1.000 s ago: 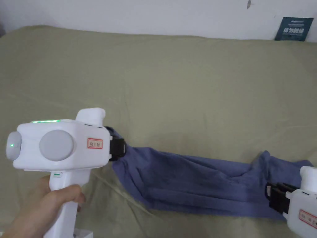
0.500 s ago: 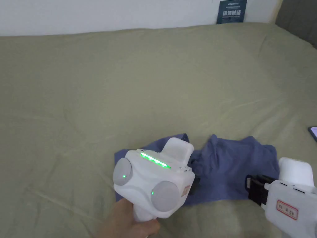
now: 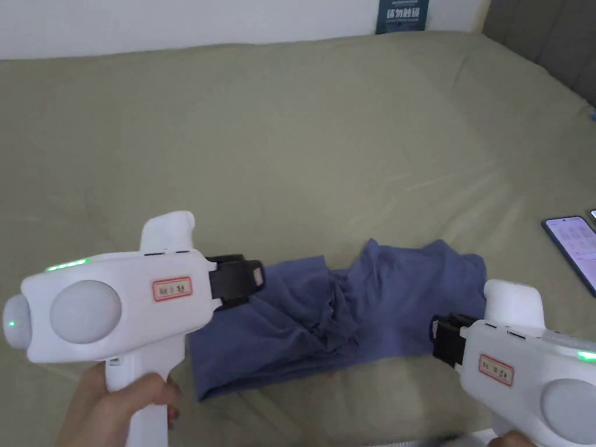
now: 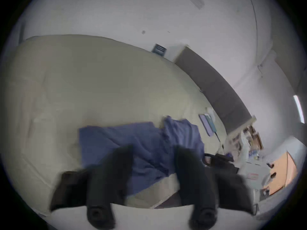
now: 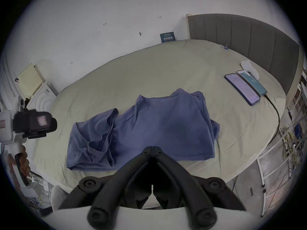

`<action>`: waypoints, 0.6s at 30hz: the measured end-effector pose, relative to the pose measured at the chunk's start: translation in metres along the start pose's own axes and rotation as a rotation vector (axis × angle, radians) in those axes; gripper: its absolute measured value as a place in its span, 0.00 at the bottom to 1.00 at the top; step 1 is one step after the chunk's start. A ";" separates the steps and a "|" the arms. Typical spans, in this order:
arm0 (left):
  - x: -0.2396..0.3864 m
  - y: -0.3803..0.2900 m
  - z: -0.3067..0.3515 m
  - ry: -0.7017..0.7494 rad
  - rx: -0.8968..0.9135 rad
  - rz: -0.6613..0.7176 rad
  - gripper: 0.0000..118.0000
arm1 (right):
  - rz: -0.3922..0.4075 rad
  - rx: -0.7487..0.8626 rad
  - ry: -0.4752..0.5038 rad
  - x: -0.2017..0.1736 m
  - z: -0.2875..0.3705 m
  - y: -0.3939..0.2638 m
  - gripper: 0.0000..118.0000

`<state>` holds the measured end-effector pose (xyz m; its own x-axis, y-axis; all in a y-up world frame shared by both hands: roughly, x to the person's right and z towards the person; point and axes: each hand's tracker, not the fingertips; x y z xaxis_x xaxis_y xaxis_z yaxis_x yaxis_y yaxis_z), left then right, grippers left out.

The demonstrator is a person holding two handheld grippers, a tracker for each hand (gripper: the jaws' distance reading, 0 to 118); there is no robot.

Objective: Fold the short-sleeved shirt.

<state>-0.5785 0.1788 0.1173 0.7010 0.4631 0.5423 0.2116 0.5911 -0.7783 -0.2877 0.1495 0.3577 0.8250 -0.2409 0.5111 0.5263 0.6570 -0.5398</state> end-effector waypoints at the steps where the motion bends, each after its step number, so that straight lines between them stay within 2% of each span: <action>1: -0.011 -0.002 -0.004 0.040 -0.022 0.055 0.01 | 0.004 0.003 0.002 -0.002 0.001 0.000 0.00; 4: -0.028 -0.018 -0.028 0.009 -0.086 0.106 0.01 | 0.010 0.011 0.005 -0.007 0.002 0.000 0.00; 7: -0.022 -0.033 -0.056 0.047 -0.118 0.062 0.01 | 0.012 0.005 0.015 -0.010 0.000 0.000 0.00; 11: 0.003 -0.045 -0.091 -0.105 -0.182 0.101 0.01 | 0.033 -0.011 0.011 -0.012 -0.003 -0.002 0.00; 15: 0.043 -0.059 -0.113 -0.025 -0.266 -0.036 0.01 | 0.037 -0.025 0.009 -0.010 -0.003 -0.004 0.00; 18: 0.069 -0.068 -0.128 -0.133 -0.324 -0.045 0.01 | 0.034 -0.035 0.006 -0.006 -0.004 -0.007 0.00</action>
<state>-0.4576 0.0862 0.1669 0.5960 0.5355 0.5984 0.4604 0.3826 -0.8010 -0.2952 0.1437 0.3559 0.8439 -0.2228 0.4881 0.5044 0.6397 -0.5800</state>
